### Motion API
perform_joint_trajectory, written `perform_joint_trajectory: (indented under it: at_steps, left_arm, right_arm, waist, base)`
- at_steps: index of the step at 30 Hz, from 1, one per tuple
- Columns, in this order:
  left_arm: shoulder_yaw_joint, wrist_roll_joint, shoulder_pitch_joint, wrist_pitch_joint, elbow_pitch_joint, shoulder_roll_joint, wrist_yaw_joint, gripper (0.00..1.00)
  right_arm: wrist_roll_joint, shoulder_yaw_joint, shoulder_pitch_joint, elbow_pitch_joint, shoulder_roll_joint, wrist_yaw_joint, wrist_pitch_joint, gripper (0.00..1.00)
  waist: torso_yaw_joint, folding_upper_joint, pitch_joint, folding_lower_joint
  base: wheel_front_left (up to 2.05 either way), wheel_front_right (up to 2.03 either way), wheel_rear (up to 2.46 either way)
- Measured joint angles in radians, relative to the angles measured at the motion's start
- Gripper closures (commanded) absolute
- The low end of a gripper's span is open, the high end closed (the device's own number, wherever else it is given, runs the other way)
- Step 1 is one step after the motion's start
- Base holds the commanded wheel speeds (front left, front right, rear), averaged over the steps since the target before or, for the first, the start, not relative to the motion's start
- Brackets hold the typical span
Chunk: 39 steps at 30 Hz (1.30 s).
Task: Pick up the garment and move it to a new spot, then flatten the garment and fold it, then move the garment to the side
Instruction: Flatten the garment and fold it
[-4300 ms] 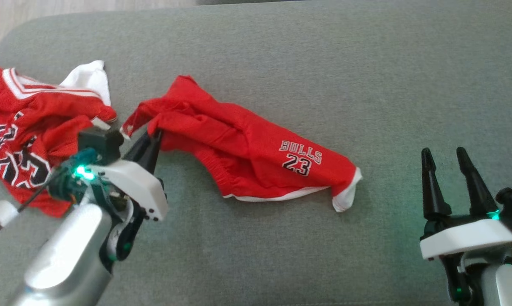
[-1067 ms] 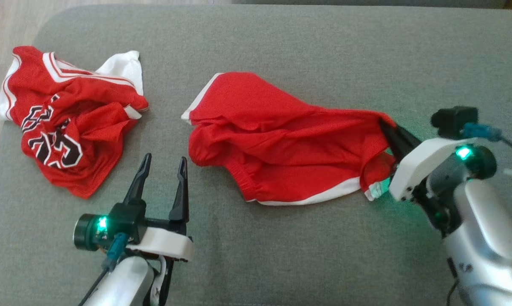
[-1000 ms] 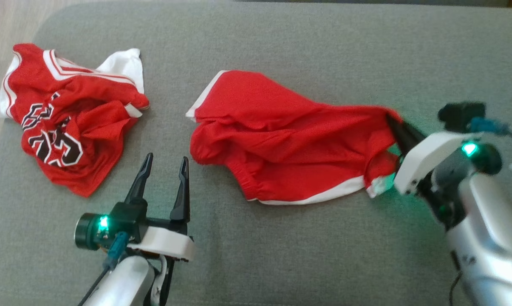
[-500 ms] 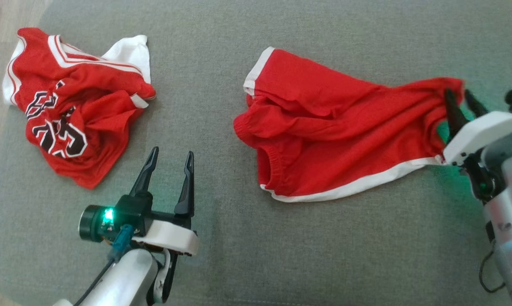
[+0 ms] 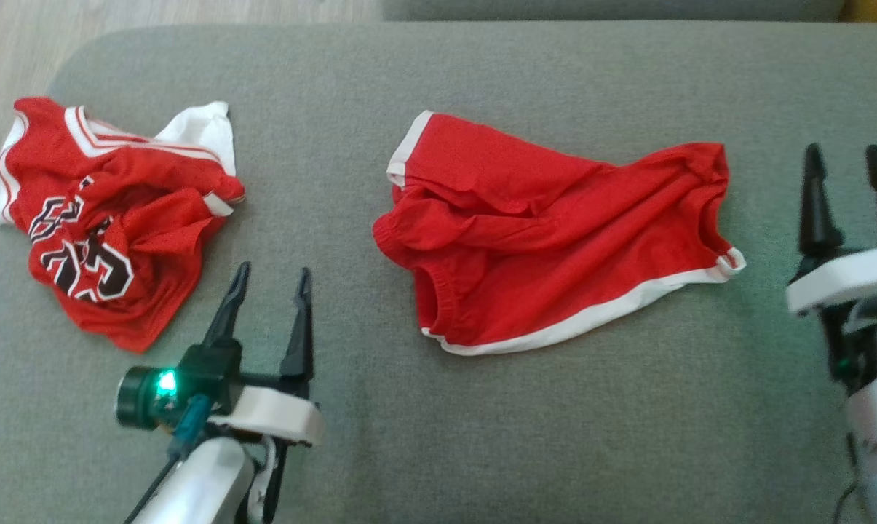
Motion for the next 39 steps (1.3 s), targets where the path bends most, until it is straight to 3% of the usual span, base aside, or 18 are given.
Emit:
perform_joint_trajectory:
  at_steps: [4,5,9,16,32,35,39]
  left_arm:
    - [0.009,0.0,0.031,0.003,-0.015,0.022,0.016,0.0]
    - [0.009,0.0,0.031,0.003,-0.015,0.022,0.016,0.0]
    - [0.01,-0.007,0.055,0.021,-0.032,0.043,0.033,0.0]
    - [0.027,-0.011,0.093,0.054,-0.075,0.079,0.066,0.0]
    - [-0.004,-0.002,0.101,0.098,-0.116,0.094,0.073,0.0]
    - [-0.043,0.017,0.072,0.126,-0.123,0.093,0.048,0.0]
    - [-0.125,0.023,0.002,0.202,-0.128,0.069,-0.027,0.0]
  right_arm:
    - [-0.081,-0.034,0.132,-0.208,0.097,0.0,0.027,0.0]
    - [-0.081,-0.034,0.132,-0.208,0.097,0.0,0.027,0.0]
    - [-0.137,-0.053,0.3,-0.402,0.18,0.0,0.11,0.0]
    - [-0.156,-0.041,0.465,-0.612,0.229,0.0,0.201,0.0]
    - [-0.141,0.002,0.5,-0.689,0.239,0.0,0.266,0.0]
    - [-0.134,0.001,0.5,-0.69,0.239,0.0,0.268,0.0]
    - [-0.124,0.002,0.5,-0.69,0.24,0.0,0.275,0.0]
  waist:
    - [-0.017,0.0,-0.02,0.0]
    - [-0.017,0.0,-0.02,0.0]
    - [-0.028,0.0,-0.035,0.0]
    - [-0.04,0.0,-0.055,0.0]
    - [-0.046,0.0,-0.057,0.0001]
    - [-0.049,0.0,-0.056,0.0001]
    - [-0.05,0.0,-0.044,0.0001]
  base:
    - [0.0,0.0,0.0]
    - [0.0,0.0,0.0]
    - [0.0,0.0,0.0]
    - [0.0,0.0,0.0]
    - [0.0,0.0,0.0]
    - [0.0,0.0,0.0]
    - [0.0,0.0,0.0]
